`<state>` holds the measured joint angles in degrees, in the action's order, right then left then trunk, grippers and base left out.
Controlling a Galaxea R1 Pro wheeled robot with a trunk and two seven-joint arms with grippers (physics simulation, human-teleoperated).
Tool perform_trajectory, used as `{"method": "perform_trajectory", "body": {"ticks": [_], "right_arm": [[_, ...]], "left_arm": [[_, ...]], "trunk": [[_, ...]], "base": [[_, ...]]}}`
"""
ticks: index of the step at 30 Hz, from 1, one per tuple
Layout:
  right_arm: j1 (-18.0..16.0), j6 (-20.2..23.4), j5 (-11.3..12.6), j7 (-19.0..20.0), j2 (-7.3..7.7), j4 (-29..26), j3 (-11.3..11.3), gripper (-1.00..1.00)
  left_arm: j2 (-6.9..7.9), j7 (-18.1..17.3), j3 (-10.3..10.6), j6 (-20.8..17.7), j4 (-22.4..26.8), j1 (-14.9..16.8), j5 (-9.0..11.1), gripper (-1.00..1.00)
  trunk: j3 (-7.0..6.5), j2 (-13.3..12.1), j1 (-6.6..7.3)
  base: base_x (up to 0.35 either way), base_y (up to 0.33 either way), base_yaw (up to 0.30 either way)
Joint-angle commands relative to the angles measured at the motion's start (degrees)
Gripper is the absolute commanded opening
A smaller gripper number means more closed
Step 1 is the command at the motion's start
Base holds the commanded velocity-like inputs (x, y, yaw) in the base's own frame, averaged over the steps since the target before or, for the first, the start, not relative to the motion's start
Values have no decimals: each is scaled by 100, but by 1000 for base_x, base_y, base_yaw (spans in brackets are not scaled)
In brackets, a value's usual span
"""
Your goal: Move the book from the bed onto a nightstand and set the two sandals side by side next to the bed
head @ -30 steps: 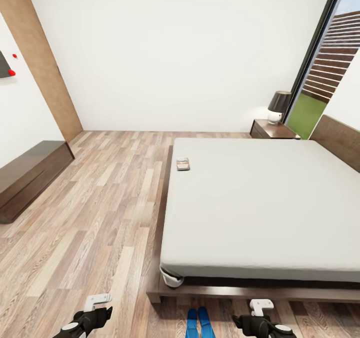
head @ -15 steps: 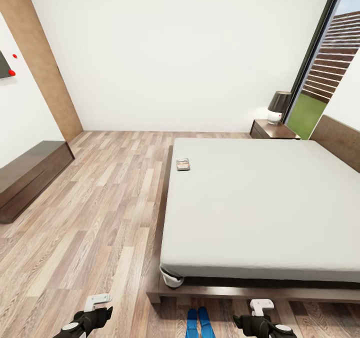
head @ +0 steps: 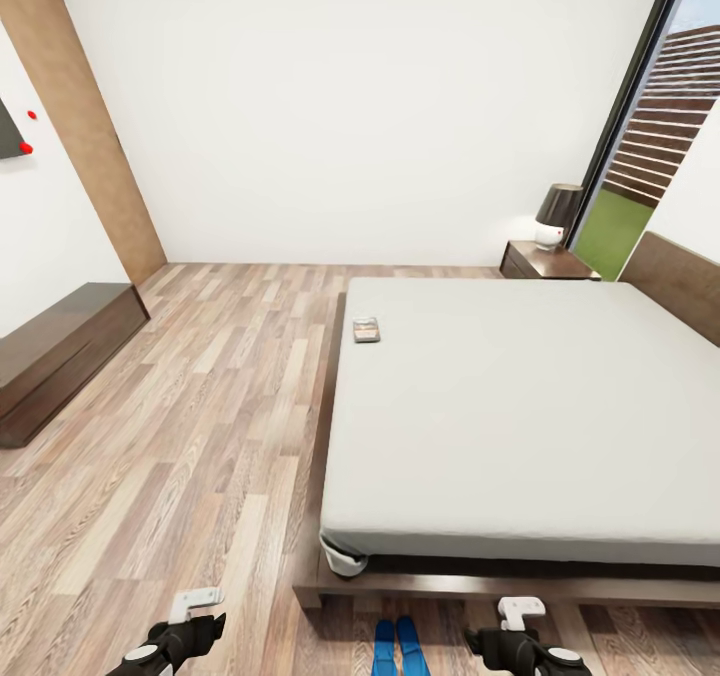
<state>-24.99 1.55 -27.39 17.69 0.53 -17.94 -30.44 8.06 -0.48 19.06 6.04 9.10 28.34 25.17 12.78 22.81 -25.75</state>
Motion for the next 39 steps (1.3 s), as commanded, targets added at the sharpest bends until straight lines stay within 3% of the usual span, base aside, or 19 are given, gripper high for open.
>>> {"method": "perform_trajectory", "body": {"ticks": [1, 24, 39], "right_arm": [[-5, 16, -40, 42, -7, -11, -49, 100], [-5, 20, -38, 42, -12, 2, -50, 100], [-5, 21, -38, 44, -11, 25, -46, 100]], "left_arm": [[3, -5, 49, 20, -6, 5, 58, 100], [3, -2, 54, 10, -9, 5, 56, 100], [2, 0, 54, -5, -13, 5, 49, 100]], "trunk": [[4, 10, -3], [-166, 10, -3], [-191, 10, -3]], "base": [[0, 0, 53], [0, 0, 138], [0, 0, 57]]}}
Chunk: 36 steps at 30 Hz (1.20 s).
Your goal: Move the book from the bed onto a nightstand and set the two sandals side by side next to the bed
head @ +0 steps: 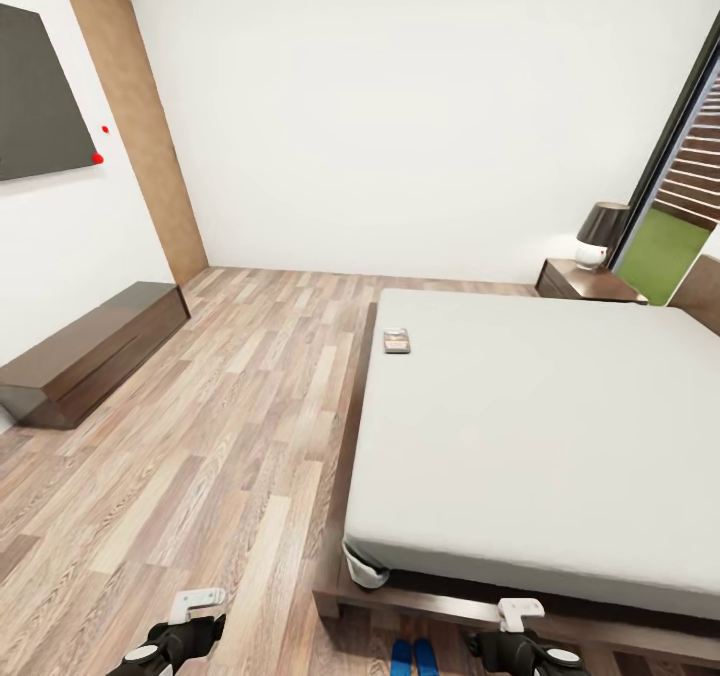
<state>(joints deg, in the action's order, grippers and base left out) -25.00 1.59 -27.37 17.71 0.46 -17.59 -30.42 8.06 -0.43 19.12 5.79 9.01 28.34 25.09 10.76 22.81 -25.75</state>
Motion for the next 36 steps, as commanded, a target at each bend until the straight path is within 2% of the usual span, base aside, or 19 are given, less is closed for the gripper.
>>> {"method": "perform_trajectory", "body": {"ticks": [1, 25, 36], "right_arm": [[-5, 17, -41, 42, -5, -9, -48, 100], [-5, 17, -41, 40, -14, -16, -51, 100], [-5, 17, -41, 40, -15, -16, -52, 100]], "left_arm": [[3, -6, 48, 20, -4, 5, 58, 100], [3, -9, 48, 28, -3, 5, 57, 100], [3, -9, 48, 28, -3, 5, 57, 100]], "trunk": [[11, 11, -3], [-103, 11, -3], [-118, 11, -3]], "base": [[0, 0, 8], [0, 0, 84], [0, 0, 22]]}}
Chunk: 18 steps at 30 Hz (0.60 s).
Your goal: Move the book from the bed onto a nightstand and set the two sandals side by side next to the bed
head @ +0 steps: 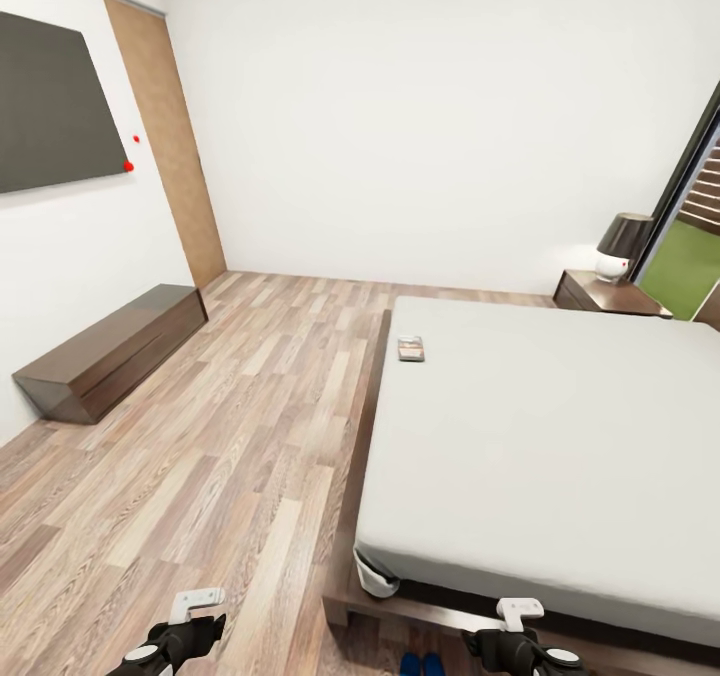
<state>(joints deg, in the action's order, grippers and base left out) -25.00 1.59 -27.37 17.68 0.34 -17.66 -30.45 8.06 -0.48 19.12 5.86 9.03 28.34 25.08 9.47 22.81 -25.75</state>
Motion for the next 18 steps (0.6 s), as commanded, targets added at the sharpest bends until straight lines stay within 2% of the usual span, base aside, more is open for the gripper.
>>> {"method": "perform_trajectory", "body": {"ticks": [1, 18], "right_arm": [[-5, 17, -41, 42, -3, -10, -49, 100], [-4, 17, -41, 42, 1, -10, -49, 100]], "left_arm": [[3, -5, 48, 20, -5, 5, 58, 100], [3, -5, 48, 20, -4, 5, 54, 100]], "trunk": [[8, 11, -3], [-121, 11, -3]], "base": [[0, 0, 4], [0, 0, 23]]}}
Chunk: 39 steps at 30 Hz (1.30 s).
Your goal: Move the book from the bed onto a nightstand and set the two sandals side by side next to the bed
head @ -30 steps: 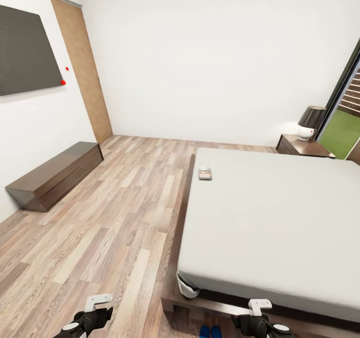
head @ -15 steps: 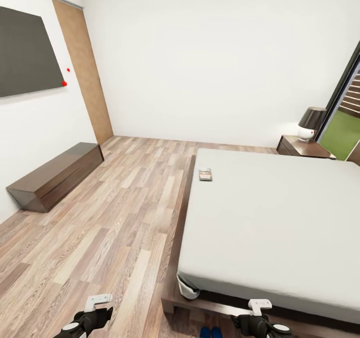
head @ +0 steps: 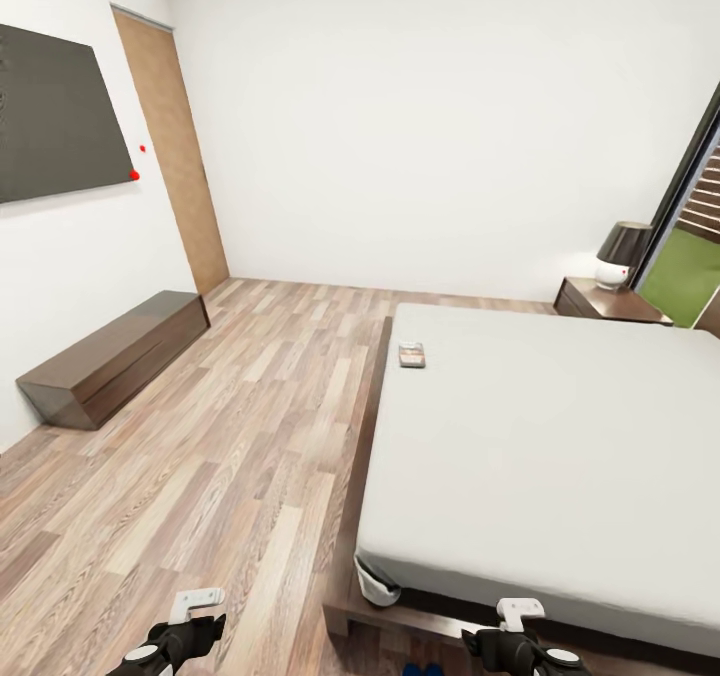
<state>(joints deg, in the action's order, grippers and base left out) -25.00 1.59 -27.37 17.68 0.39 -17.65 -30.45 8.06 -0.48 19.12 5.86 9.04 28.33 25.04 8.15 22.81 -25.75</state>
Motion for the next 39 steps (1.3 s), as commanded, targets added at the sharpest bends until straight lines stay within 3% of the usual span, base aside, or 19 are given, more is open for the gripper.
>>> {"method": "perform_trajectory", "body": {"ticks": [1, 16, 30, 39], "right_arm": [[-5, 17, -40, 42, -4, -10, -48, 100], [-4, 17, -40, 42, -1, -12, -48, 100], [-5, 17, -40, 42, -7, -18, -45, 100], [-5, 17, -40, 42, -10, -19, -41, 100]], "left_arm": [[3, -5, 48, 20, -5, 6, 57, 100], [-3, -5, 48, 20, -6, 6, 55, 100], [-18, -5, 48, 26, -5, 6, 54, 100], [-23, -5, 48, 28, -2, -8, 53, 100]], "trunk": [[2, 11, -3], [-116, 11, -3], [-134, 11, -3], [-147, 11, -3]], "base": [[0, 0, 69], [0, 0, 85], [0, 0, 25], [0, 0, 188]]}}
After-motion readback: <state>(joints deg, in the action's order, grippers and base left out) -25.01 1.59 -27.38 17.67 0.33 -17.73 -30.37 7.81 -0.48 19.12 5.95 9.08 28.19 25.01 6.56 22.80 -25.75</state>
